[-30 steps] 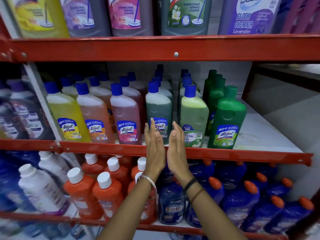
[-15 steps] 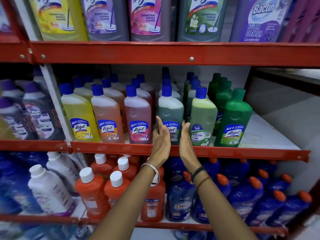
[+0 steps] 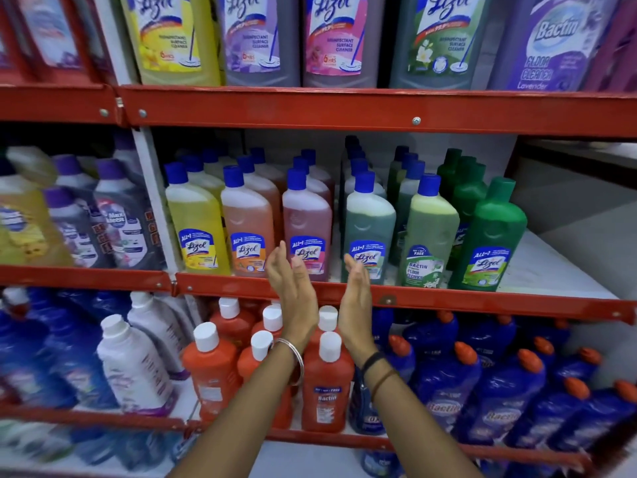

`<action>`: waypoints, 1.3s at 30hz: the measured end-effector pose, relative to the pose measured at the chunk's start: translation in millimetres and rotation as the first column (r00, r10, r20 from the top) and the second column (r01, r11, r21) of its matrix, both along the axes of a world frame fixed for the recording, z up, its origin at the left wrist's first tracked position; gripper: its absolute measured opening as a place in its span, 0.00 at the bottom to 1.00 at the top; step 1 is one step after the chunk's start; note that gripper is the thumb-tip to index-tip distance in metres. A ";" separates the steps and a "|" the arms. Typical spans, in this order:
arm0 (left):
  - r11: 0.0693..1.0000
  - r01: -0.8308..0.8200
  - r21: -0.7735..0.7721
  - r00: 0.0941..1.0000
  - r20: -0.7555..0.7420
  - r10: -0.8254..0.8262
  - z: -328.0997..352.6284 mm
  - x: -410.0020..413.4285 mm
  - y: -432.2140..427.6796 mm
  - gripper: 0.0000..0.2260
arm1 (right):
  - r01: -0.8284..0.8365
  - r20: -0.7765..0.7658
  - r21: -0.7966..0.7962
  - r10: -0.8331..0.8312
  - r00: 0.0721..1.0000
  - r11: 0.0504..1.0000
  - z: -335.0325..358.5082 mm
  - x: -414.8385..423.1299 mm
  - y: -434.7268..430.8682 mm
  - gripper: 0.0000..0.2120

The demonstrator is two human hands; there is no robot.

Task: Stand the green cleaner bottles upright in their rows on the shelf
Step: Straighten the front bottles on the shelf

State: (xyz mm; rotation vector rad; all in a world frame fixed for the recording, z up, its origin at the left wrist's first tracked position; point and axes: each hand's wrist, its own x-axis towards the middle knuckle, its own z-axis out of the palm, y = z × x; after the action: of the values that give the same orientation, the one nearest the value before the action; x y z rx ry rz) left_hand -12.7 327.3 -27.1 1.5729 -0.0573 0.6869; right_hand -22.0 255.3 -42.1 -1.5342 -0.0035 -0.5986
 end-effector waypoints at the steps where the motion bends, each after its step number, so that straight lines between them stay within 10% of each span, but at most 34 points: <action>1: 0.999 0.049 0.010 0.998 -0.049 -0.048 -1.0 3.7 4.4 0.25 | -0.033 -0.052 -0.046 0.031 0.998 0.998 1.4 4.7 2.3 0.23; 17: 0.868 0.344 0.357 0.918 -0.320 -0.232 -5.1 22.0 41.6 0.28 | 0.077 -0.162 -0.108 -0.094 0.982 0.991 13.2 28.1 37.8 0.35; 20: 0.937 0.190 0.292 0.975 -0.171 -0.144 -2.6 16.3 52.1 0.31 | 0.290 0.092 -0.121 -0.280 0.956 0.949 10.3 15.1 57.1 0.28; 24: 0.988 -0.135 0.073 0.991 0.021 0.134 8.1 28.1 86.6 0.30 | -0.030 0.035 -0.217 0.039 0.999 0.976 12.2 13.9 97.4 0.28; 31: 0.973 0.228 0.041 0.927 -0.315 -0.204 -96.5 147.5 109.1 0.36 | -0.346 -0.175 -0.070 0.330 0.928 0.936 38.4 0.2 121.9 0.22; 39: 0.986 -0.155 0.064 0.986 -0.051 0.158 -11.4 42.5 134.3 0.31 | 0.005 0.123 -0.127 0.011 0.992 0.992 4.9 27.4 142.6 0.29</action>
State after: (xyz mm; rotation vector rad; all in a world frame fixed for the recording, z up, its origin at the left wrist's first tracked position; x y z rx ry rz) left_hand 29.8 461.5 -38.5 1.6655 0.0890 0.7692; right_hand 5.3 398.0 -37.2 -1.6176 -0.1406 -0.7014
